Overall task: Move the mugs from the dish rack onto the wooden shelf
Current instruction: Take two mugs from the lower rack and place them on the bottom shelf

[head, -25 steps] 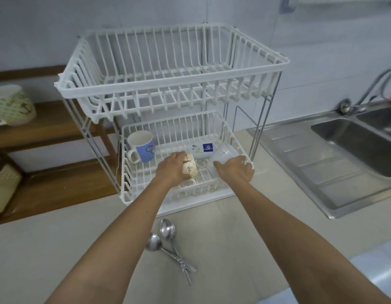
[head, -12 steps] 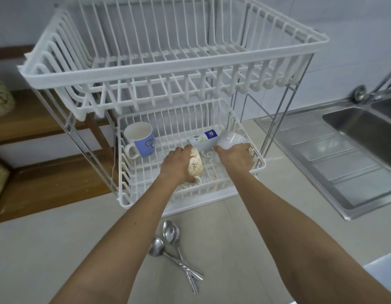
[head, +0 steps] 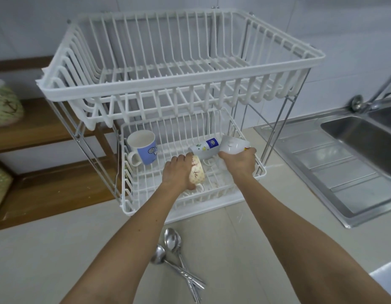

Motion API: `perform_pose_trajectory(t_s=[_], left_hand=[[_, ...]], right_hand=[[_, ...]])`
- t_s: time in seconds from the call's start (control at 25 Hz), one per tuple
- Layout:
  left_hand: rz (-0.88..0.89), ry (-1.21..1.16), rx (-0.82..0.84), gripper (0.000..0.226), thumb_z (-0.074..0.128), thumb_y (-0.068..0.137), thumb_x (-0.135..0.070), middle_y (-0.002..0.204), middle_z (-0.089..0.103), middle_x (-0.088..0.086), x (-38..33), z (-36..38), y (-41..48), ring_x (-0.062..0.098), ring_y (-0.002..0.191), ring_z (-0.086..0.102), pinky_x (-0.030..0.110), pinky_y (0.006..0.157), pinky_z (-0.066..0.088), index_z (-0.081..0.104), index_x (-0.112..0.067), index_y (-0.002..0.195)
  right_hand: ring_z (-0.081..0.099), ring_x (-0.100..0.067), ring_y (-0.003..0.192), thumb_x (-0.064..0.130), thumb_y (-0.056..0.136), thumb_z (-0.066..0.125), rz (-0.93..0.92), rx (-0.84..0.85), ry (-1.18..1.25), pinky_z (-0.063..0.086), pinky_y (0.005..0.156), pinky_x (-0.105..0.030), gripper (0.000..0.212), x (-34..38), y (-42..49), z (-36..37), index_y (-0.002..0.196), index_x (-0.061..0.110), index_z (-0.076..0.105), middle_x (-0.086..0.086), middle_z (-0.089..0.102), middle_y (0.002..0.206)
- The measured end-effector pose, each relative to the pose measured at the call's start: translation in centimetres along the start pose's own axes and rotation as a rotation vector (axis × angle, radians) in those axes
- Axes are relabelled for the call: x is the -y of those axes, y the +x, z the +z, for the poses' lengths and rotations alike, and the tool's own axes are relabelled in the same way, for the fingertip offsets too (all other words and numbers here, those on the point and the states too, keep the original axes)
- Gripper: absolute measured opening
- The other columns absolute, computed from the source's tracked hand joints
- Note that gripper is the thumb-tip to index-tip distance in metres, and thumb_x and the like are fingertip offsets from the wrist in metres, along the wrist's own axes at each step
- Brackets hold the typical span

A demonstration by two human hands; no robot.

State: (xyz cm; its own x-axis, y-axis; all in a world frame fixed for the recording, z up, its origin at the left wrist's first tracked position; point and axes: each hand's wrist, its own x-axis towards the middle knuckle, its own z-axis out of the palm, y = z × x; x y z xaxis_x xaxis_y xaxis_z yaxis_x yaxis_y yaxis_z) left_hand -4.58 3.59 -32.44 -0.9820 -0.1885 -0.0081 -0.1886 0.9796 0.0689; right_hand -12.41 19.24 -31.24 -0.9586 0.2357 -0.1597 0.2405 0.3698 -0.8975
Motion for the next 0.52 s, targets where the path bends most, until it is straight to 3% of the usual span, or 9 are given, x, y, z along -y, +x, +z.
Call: perform_pose_trajectory(t_s=[0.32,0.52], left_hand=[[-0.175,-0.457,-0.333,0.101,0.085,0.051,-0.045,0.125,0.055,0.007,-0.5,-3.6,-3.1,0.028,0.112,0.051,0.035,0.077,0.043,0.035,-0.015,0.133],[-0.248,-0.711,-0.467,0.102,0.082,0.05,-0.055,0.126,0.052,0.003,-0.5,-6.2,-8.4,0.024,0.115,0.05,0.032,0.08,0.045,0.031,-0.023,0.133]], right_hand=[[0.059,-0.019,0.099,0.039,0.049,0.085,-0.306,0.064,0.093,0.054,0.078,-0.036,0.089,0.7,-3.1,-4.2,0.126,0.019,0.044,-0.001,0.058,0.115],[0.059,-0.017,0.102,0.035,0.043,0.087,-0.462,0.174,0.191,0.054,0.082,-0.034,0.093,0.9,-6.6,-7.5,0.123,0.024,0.042,0.005,0.057,0.113]])
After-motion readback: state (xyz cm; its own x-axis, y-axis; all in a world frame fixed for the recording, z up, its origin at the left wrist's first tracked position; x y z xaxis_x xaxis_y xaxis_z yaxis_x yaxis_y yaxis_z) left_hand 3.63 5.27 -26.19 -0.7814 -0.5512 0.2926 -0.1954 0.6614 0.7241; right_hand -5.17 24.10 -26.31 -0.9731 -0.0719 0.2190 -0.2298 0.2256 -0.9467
